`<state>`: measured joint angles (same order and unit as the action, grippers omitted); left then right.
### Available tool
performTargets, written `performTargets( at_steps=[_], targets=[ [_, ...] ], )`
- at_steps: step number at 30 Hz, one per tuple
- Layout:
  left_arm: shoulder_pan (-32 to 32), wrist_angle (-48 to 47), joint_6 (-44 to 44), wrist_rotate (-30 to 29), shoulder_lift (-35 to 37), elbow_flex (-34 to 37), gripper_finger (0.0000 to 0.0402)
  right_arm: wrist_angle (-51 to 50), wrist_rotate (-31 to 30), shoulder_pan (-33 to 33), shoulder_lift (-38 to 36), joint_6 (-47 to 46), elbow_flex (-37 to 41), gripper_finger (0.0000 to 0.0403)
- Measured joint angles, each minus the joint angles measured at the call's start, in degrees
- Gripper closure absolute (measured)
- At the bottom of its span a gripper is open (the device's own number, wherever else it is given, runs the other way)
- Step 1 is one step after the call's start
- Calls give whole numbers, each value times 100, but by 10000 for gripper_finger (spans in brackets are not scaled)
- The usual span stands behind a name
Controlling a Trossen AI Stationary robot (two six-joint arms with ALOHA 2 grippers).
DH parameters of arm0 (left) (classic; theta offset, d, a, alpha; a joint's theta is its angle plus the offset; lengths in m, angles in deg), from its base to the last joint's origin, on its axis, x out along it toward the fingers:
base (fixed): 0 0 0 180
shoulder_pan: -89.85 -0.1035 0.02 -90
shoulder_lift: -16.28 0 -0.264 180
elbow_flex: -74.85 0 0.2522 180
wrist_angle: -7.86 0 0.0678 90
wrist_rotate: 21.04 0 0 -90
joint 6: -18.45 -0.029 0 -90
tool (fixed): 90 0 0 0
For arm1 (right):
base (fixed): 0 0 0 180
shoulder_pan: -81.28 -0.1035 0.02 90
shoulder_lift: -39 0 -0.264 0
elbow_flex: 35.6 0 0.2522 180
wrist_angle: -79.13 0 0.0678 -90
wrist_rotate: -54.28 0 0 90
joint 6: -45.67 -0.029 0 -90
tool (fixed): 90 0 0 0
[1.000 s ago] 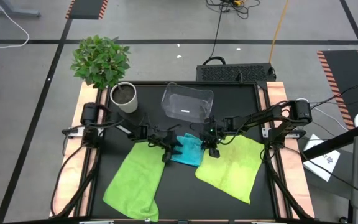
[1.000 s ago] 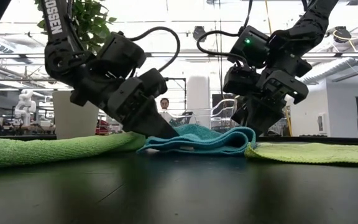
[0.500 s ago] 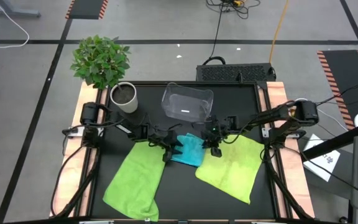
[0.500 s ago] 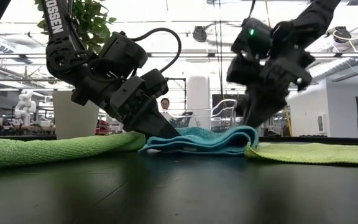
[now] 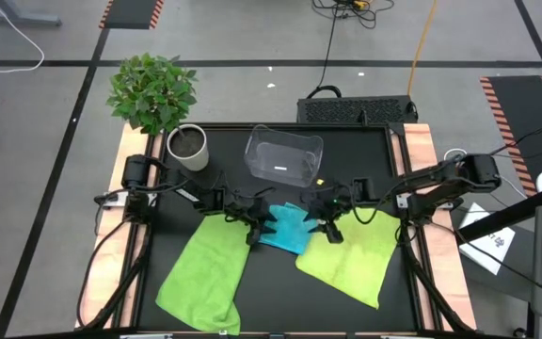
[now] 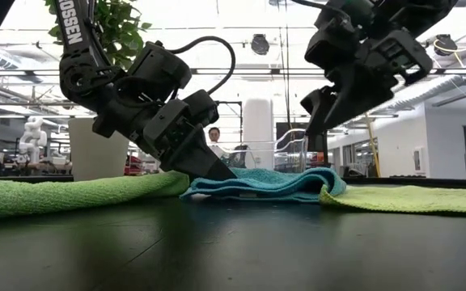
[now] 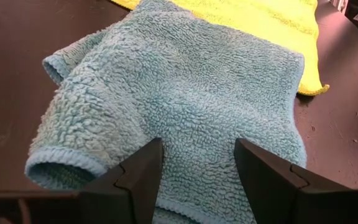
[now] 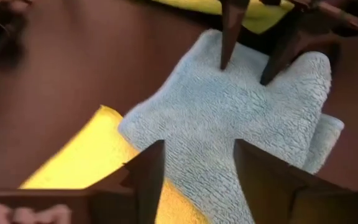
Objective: Fold microfiber towels
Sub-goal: Fold the blue microfiber cloth
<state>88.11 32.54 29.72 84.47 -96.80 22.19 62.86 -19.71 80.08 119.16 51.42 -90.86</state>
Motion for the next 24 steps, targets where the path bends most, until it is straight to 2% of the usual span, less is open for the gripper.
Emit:
performTargets(
  at_steps=[5,7,11,14,18,24],
  targets=[
    [-2,2,-11,2,-2,0,195,-290,-1267,-700,0,782,0,166],
    [-2,2,-35,2,-2,2,195,-269,-1801,-992,2,949,0,157],
    [-2,2,-43,-4,-2,2,195,-146,-2431,-1391,0,1092,0,152],
    [-2,5,-44,-14,-2,2,195,-3,-2646,-1553,133,1149,0,154],
    [-2,22,-46,-20,-2,4,195,393,-2647,-1711,535,1194,-2,160],
    [-4,31,-51,-31,-4,7,195,397,-2820,-1914,873,1212,-83,167]
  ],
)
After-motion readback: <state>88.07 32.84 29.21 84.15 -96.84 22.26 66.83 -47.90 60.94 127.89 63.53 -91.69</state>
